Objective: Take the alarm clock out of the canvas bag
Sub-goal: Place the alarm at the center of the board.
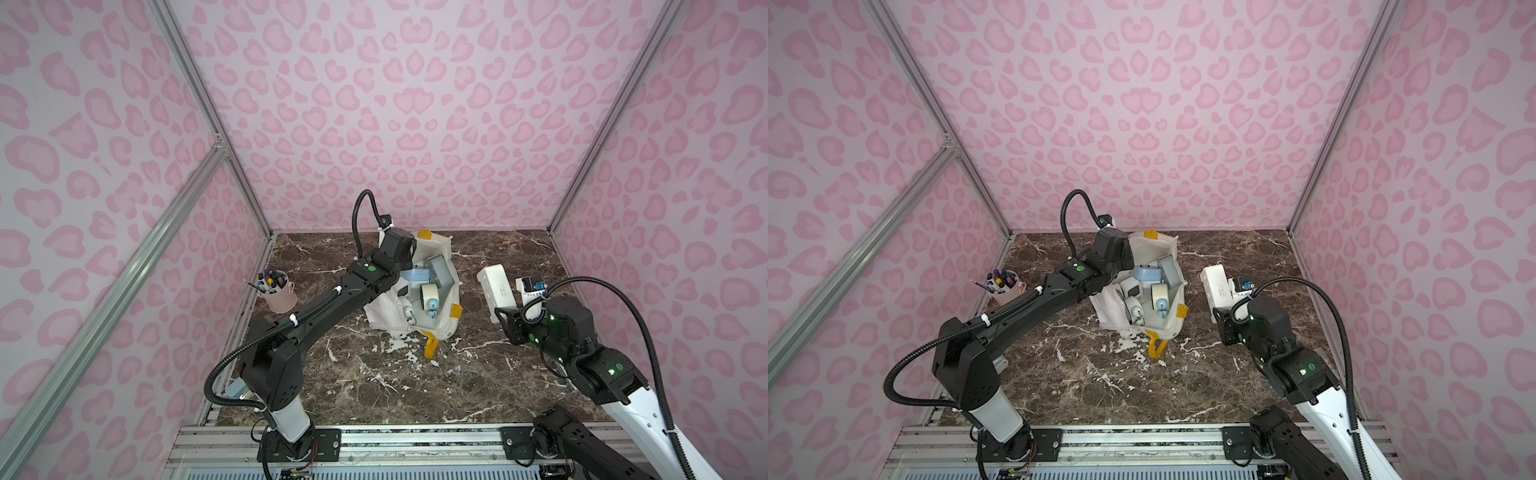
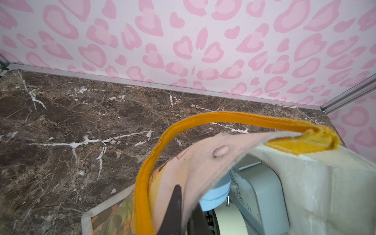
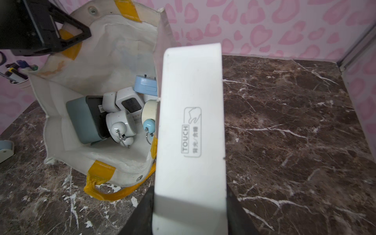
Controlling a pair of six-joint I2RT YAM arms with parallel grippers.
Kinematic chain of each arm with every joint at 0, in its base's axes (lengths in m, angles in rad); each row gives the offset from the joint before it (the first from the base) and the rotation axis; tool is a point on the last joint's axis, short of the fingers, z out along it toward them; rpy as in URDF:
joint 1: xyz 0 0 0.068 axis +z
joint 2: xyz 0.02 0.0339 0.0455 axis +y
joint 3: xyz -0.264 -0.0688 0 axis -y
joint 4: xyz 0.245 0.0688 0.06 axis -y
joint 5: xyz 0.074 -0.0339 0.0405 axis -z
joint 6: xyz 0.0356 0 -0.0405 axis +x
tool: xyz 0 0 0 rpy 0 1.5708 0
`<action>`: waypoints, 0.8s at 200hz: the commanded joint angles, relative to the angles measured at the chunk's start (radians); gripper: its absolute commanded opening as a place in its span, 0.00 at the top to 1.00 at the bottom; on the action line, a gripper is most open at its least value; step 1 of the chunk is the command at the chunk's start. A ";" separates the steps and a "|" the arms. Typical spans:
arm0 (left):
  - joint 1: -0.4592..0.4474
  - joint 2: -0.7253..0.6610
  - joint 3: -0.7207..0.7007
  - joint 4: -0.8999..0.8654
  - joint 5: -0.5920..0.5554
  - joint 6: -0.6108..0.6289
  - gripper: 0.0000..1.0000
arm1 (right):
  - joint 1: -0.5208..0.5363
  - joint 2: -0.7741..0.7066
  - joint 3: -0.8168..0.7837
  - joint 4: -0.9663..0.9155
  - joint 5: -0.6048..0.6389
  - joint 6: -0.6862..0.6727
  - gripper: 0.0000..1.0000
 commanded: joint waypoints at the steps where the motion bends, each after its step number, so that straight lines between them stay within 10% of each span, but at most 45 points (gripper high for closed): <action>1: 0.001 -0.003 0.008 -0.012 -0.016 0.004 0.97 | -0.031 0.004 -0.015 0.035 0.027 0.019 0.93; 160: 0.001 -0.015 -0.009 0.002 -0.029 0.015 0.97 | -0.306 0.221 -0.198 0.267 0.016 0.107 0.95</action>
